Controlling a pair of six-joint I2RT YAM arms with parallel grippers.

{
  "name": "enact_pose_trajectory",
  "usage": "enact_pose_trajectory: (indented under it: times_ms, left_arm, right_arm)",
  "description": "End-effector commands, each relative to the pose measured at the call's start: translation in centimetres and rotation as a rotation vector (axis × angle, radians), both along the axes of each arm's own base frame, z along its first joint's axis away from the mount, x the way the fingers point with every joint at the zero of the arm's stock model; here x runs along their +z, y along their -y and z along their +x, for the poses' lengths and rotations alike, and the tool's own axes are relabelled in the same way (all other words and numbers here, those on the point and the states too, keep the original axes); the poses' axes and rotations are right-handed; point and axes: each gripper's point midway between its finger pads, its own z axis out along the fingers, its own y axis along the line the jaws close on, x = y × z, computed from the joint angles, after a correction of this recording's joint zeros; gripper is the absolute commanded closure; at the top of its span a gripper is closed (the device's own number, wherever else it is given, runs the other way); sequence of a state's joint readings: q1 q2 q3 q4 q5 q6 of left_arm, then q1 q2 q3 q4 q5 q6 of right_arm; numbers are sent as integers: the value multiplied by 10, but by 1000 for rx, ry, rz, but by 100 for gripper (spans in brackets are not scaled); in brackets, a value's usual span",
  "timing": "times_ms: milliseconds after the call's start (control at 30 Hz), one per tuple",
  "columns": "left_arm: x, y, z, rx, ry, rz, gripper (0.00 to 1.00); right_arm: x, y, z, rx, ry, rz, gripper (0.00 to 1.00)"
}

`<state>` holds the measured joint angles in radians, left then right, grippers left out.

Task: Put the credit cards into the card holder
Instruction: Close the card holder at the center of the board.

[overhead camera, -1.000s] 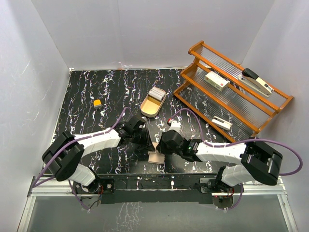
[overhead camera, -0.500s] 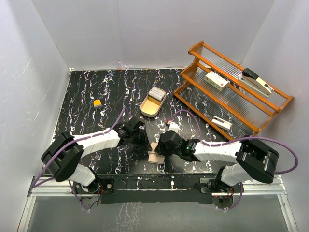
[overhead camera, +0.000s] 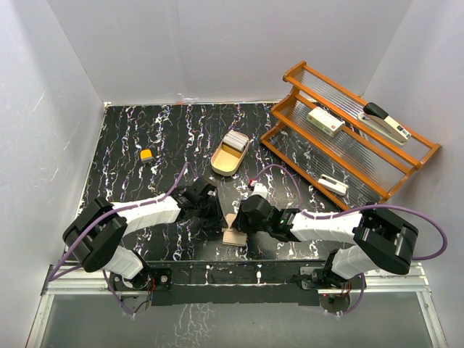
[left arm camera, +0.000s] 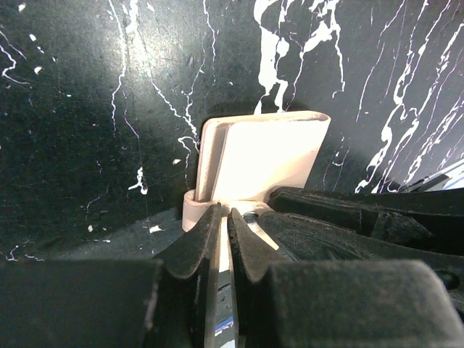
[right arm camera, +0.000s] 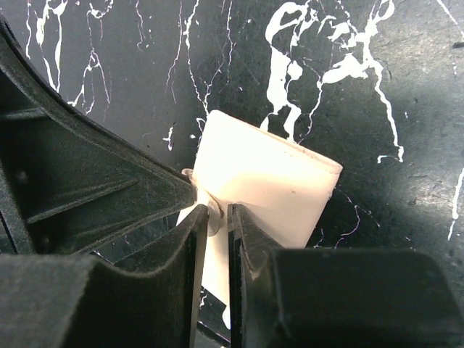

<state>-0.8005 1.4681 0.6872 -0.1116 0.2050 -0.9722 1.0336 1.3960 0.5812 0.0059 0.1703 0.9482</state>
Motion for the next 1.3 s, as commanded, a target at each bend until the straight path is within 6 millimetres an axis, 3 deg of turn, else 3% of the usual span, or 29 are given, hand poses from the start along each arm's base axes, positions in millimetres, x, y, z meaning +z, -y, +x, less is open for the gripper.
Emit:
enact_pose_trajectory:
  times_ms: [0, 167, 333, 767, 1267]
  left_arm:
    - [-3, -1, -3, -10, -7, 3, 93]
    - [-4, 0, -2, -9, -8, 10, 93]
    - [-5, -1, -1, -5, -7, 17, 93]
    - [16, 14, 2, -22, 20, -75, 90]
    - [4, 14, -2, -54, -11, -54, 95]
  right_arm:
    - [13, -14, 6, 4, 21, 66, 85]
    - [13, -13, 4, 5, 18, 64, 87]
    - [12, -10, 7, -3, 33, 49, 100]
    - [1, 1, 5, -16, 27, 8, 100]
    - [-9, 9, 1, -23, 10, -19, 100]
